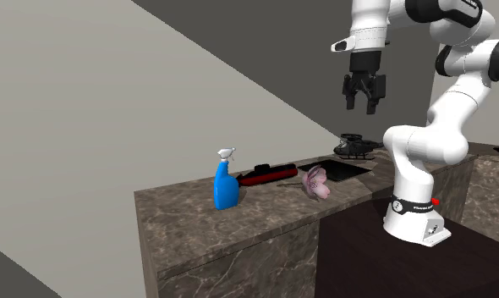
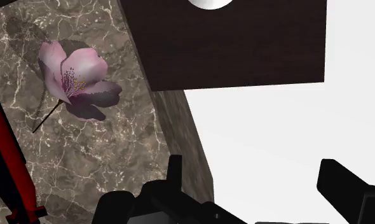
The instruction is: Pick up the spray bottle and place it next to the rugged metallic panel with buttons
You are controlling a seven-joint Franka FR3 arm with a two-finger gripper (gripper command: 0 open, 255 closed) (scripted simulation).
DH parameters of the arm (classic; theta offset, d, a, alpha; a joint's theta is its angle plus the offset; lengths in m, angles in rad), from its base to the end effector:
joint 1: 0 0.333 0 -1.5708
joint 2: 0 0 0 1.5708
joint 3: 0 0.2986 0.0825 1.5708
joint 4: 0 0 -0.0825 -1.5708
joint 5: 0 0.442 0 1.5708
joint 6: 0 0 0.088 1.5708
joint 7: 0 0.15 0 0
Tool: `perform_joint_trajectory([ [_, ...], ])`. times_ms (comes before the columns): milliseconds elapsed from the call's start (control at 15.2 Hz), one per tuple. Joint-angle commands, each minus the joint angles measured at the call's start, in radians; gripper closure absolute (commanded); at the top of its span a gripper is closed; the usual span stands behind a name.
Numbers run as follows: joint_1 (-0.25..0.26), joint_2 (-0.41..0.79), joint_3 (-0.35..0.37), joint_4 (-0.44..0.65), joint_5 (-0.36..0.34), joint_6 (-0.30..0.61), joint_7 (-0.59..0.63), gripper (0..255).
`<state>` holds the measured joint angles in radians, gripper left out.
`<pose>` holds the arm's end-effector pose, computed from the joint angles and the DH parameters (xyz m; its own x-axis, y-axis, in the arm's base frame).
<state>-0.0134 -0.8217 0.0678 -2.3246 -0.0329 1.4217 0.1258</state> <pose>0.3483 0.0170 0.5521 0.9923 -0.1014 -0.0709 -0.0948 -0.9912 0.0920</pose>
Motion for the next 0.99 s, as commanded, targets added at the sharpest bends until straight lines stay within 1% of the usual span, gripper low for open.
perform_joint_trajectory([
  [0, 0.000, 0.000, 0.000, 0.000, 0.000, 0.000, 0.000, 0],
  [264, -0.011, -0.006, -0.079, -0.097, -0.051, 0.145, -0.094, 0],
  [462, -0.021, 0.010, -0.142, -0.154, -0.085, 0.260, -0.162, 0],
  [660, -0.031, 0.047, -0.206, -0.196, -0.115, 0.380, -0.231, 0],
  [924, -0.037, 0.125, -0.296, -0.227, -0.142, 0.543, -0.325, 0],
])
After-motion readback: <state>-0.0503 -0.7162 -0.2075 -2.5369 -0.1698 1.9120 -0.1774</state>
